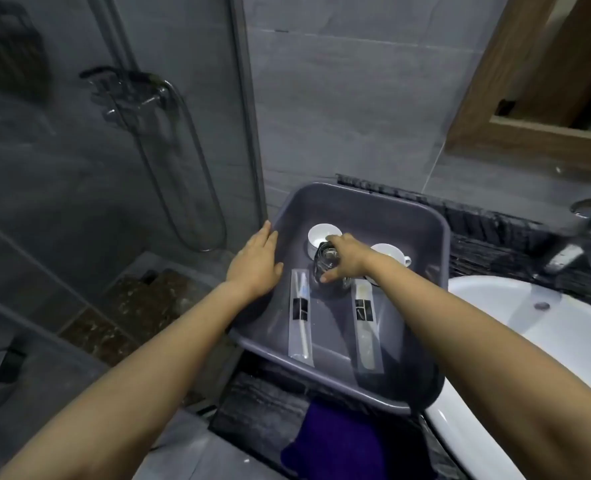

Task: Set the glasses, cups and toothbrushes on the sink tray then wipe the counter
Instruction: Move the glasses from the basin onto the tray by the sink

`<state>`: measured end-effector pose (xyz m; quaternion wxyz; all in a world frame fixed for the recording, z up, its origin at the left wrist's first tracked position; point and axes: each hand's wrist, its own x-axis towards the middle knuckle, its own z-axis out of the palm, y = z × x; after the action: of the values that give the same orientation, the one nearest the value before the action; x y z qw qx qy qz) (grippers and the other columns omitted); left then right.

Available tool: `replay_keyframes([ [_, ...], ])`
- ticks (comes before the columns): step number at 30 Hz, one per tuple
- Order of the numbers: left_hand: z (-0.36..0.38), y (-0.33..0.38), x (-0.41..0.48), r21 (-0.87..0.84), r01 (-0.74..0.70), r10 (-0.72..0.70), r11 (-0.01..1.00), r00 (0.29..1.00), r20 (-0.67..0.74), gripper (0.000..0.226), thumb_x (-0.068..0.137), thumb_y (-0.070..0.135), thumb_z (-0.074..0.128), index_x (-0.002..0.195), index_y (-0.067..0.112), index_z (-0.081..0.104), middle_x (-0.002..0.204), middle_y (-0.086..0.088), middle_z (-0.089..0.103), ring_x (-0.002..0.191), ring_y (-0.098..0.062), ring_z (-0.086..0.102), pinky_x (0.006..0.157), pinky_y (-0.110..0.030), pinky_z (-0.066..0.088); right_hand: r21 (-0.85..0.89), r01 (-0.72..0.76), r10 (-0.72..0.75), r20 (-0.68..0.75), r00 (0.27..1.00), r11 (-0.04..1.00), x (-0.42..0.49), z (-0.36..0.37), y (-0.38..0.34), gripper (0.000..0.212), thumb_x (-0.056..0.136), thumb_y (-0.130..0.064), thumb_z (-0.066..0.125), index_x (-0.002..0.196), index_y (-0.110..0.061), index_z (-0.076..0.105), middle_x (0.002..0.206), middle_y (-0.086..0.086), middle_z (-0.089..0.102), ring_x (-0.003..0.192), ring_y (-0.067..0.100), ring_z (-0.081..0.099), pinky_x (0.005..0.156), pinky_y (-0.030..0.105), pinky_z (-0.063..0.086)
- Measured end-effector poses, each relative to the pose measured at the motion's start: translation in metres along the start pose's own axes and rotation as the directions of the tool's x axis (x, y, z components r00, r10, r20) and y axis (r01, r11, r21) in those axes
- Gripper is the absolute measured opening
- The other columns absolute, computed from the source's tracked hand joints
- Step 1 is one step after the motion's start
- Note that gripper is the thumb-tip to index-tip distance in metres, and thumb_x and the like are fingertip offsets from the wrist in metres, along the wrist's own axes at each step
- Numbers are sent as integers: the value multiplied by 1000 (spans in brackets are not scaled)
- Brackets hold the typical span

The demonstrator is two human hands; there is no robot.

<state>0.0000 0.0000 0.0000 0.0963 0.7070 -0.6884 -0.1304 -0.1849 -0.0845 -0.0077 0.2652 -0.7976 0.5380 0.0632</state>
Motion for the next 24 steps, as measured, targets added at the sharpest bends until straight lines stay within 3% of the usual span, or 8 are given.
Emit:
replay_keyframes([
  [5, 0, 0, -1, 37, 17, -17, 999, 1000, -16, 71, 91, 26, 51, 149, 9, 14, 160, -4, -1, 147, -20, 11, 115, -35, 23, -2, 39, -39, -65, 997, 999, 0, -1, 3, 78, 62, -38, 82, 128, -13, 47, 125, 11, 49, 111, 31, 56, 89, 37, 50],
  [10, -1, 2, -2, 37, 22, -21, 999, 999, -32, 75, 89, 31, 52, 149, 12, 12, 160, -2, -1, 147, -19, 10, 113, -36, 26, 11, 67, -66, -57, 996, 998, -11, -11, 4, 73, 59, -40, 82, 121, -15, 54, 119, 8, 59, 105, 26, 58, 90, 39, 51],
  [15, 0, 9, -2, 41, -57, 58, 998, 998, -39, 91, 82, 40, 64, 149, 9, 11, 160, -9, 4, 148, -21, 0, 120, -34, 1, 21, 140, -139, -21, 990, 990, -29, -41, -6, 74, 67, -34, 82, 129, -9, 51, 125, 7, 61, 111, 23, 58, 96, 32, 47],
  [17, -1, 20, -2, -60, -89, 90, 994, 996, 4, 99, 77, 44, 69, 149, 10, 10, 160, -9, 4, 148, -21, -2, 119, -34, -1, 43, 175, -174, -26, 984, 984, -40, -58, -13, 75, 68, -32, 82, 131, -8, 49, 127, 6, 60, 110, 21, 56, 94, 29, 44],
  [19, -3, 34, -1, -296, -89, 116, 951, 991, 73, 107, 70, 44, 76, 149, 15, 11, 159, -8, 11, 148, -23, 4, 121, -37, 7, 77, 206, -205, -21, 979, 975, -50, -73, -21, 70, 68, -33, 82, 128, -10, 53, 123, 5, 63, 108, 21, 59, 93, 31, 48],
  [22, -5, 51, -1, -590, -97, 135, 802, 991, 20, 102, 56, 46, 84, 140, 25, 29, 143, 2, 42, 133, -16, 41, 111, -38, 36, 118, 258, -256, -31, 966, 959, -62, -91, -31, 47, 67, -32, 81, 106, -12, 63, 104, 9, 71, 95, 24, 68, 89, 43, 54],
  [24, -9, 60, -2, -671, -68, 63, 738, 997, -32, 95, 57, 38, 85, 135, 25, 33, 131, 6, 49, 122, -12, 50, 101, -30, 43, 123, 268, -264, -51, 963, 955, -71, -102, -38, 46, 68, -33, 80, 106, -13, 65, 102, 8, 73, 95, 23, 69, 88, 41, 55],
])
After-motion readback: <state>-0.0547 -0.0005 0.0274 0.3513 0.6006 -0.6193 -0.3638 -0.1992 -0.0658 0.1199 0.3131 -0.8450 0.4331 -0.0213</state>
